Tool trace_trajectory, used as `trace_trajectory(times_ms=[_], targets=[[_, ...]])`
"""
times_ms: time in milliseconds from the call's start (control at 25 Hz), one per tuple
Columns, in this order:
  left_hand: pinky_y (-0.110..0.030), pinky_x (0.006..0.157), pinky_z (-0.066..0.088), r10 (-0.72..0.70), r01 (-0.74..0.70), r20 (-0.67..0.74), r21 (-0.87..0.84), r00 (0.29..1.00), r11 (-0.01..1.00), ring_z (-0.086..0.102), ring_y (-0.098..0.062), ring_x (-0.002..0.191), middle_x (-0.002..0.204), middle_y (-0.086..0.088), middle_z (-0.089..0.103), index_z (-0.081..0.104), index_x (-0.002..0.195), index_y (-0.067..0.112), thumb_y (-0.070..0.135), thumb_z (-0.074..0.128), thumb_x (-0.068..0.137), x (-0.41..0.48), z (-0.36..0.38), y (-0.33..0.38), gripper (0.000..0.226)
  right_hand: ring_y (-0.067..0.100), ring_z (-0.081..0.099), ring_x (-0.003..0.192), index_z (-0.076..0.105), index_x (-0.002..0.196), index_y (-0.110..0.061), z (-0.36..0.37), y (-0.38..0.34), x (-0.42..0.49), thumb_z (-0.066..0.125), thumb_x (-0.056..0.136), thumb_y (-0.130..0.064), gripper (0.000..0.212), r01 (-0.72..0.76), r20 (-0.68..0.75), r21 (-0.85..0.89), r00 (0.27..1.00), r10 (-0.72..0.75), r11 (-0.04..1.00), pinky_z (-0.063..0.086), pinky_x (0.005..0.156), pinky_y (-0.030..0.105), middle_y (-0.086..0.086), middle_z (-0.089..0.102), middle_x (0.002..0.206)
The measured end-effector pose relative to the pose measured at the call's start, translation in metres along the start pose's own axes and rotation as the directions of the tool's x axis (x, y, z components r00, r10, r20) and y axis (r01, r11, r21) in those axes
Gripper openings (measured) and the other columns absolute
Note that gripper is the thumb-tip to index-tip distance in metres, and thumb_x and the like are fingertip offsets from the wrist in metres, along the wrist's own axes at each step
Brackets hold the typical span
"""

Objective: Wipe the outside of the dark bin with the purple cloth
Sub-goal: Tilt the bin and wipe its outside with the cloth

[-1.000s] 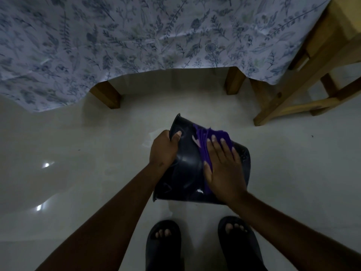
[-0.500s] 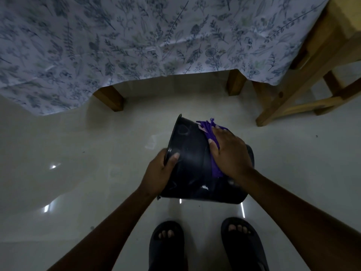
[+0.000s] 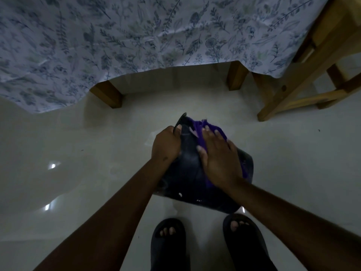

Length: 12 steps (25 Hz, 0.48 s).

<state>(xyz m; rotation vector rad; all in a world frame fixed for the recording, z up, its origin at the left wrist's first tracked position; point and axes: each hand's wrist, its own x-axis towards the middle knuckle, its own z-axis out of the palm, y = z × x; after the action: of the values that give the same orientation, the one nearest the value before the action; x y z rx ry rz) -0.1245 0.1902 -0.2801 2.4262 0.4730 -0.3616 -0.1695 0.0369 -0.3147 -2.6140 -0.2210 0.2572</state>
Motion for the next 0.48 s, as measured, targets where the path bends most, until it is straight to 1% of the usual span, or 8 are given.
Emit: trace_trajectory(times_ms=[40, 80, 120, 200, 240, 320, 400, 480], targets=[[-0.032, 0.074, 0.044, -0.024, 0.024, -0.008, -0.022, 1.0, 0.999, 0.056, -0.026, 0.081, 0.087, -0.009, 0.06, 0.06, 0.093, 0.005, 0.041, 0.031, 0.102, -0.001, -0.001, -0.002, 0.047, 0.021, 0.048, 0.13, 0.039, 0.139, -0.02, -0.005, 0.006, 0.017, 0.023, 0.099, -0.045, 0.05, -0.039, 0.015, 0.058, 0.999, 0.038, 0.998, 0.039, 0.102, 0.035, 0.003, 0.051, 0.142], [-0.033, 0.073, 0.044, -0.046, 0.045, -0.016, -0.055, 0.999, 0.997, 0.056, -0.026, 0.08, 0.085, -0.008, 0.06, 0.059, 0.086, 0.007, 0.041, 0.032, 0.101, -0.003, -0.001, -0.006, 0.045, 0.021, 0.059, 0.116, 0.047, 0.13, -0.018, -0.01, 0.015, 0.026, 0.023, 0.1, -0.043, 0.047, -0.101, 0.03, 0.113, 0.995, 0.098, 0.988, 0.044, 0.092, 0.031, 0.005, 0.061, 0.129], [-0.033, 0.071, 0.044, -0.065, 0.063, -0.024, -0.082, 0.998, 0.995, 0.055, -0.025, 0.077, 0.081, -0.007, 0.058, 0.055, 0.076, 0.011, 0.041, 0.034, 0.101, -0.004, 0.0, -0.01, 0.044, 0.022, 0.061, 0.113, 0.049, 0.13, -0.016, -0.012, 0.022, 0.025, 0.023, 0.1, -0.042, 0.047, -0.148, 0.025, 0.119, 0.989, 0.146, 0.982, 0.045, 0.09, 0.031, 0.008, 0.062, 0.127], [-0.031, 0.067, 0.039, -0.093, 0.09, -0.025, -0.085, 0.995, 0.992, 0.053, -0.024, 0.073, 0.073, -0.004, 0.055, 0.046, 0.065, 0.017, 0.042, 0.035, 0.1, -0.007, 0.0, -0.012, 0.044, 0.026, 0.046, 0.133, 0.036, 0.143, -0.013, -0.004, 0.02, -0.009, 0.021, 0.1, -0.043, 0.055, -0.162, -0.033, 0.001, 0.986, 0.162, 0.987, 0.038, 0.107, 0.042, 0.009, 0.046, 0.147], [-0.031, 0.067, 0.039, -0.101, 0.099, -0.019, -0.072, 0.995, 0.992, 0.054, -0.025, 0.074, 0.074, -0.004, 0.056, 0.047, 0.068, 0.016, 0.043, 0.034, 0.1, -0.004, 0.001, -0.01, 0.044, 0.026, 0.032, 0.143, 0.027, 0.148, -0.014, 0.002, 0.009, -0.033, 0.022, 0.099, -0.045, 0.058, -0.122, -0.037, -0.083, 0.992, 0.119, 0.989, 0.029, 0.114, 0.045, 0.007, 0.032, 0.155], [-0.032, 0.071, 0.04, -0.096, 0.096, -0.002, -0.022, 0.995, 0.995, 0.056, -0.026, 0.08, 0.087, -0.009, 0.062, 0.053, 0.08, 0.012, 0.043, 0.032, 0.101, 0.001, 0.002, -0.005, 0.043, 0.023, 0.012, 0.149, 0.015, 0.152, -0.017, 0.013, -0.01, -0.059, 0.024, 0.098, -0.048, 0.064, -0.044, -0.019, -0.143, 0.999, 0.042, 0.989, 0.015, 0.117, 0.047, 0.002, 0.014, 0.161], [-0.033, 0.074, 0.041, -0.066, 0.066, 0.001, -0.007, 0.998, 0.998, 0.058, -0.029, 0.086, 0.097, -0.014, 0.064, 0.058, 0.092, 0.007, 0.042, 0.031, 0.101, 0.003, 0.003, 0.0, 0.045, 0.022, 0.01, 0.149, 0.013, 0.152, -0.018, 0.013, -0.013, -0.037, 0.024, 0.099, -0.049, 0.063, 0.01, -0.021, -0.147, 1.0, -0.014, 0.989, 0.014, 0.118, 0.047, 0.001, 0.013, 0.161], [-0.033, 0.075, 0.042, -0.057, 0.057, 0.001, -0.008, 0.998, 0.998, 0.057, -0.027, 0.085, 0.101, -0.015, 0.065, 0.06, 0.098, 0.005, 0.041, 0.031, 0.101, 0.003, 0.002, 0.0, 0.047, 0.023, 0.021, 0.147, 0.02, 0.151, -0.018, 0.006, -0.003, -0.002, 0.022, 0.099, -0.049, 0.06, -0.017, 0.0, -0.086, 1.0, 0.017, 0.996, 0.023, 0.117, 0.048, 0.003, 0.025, 0.159]])
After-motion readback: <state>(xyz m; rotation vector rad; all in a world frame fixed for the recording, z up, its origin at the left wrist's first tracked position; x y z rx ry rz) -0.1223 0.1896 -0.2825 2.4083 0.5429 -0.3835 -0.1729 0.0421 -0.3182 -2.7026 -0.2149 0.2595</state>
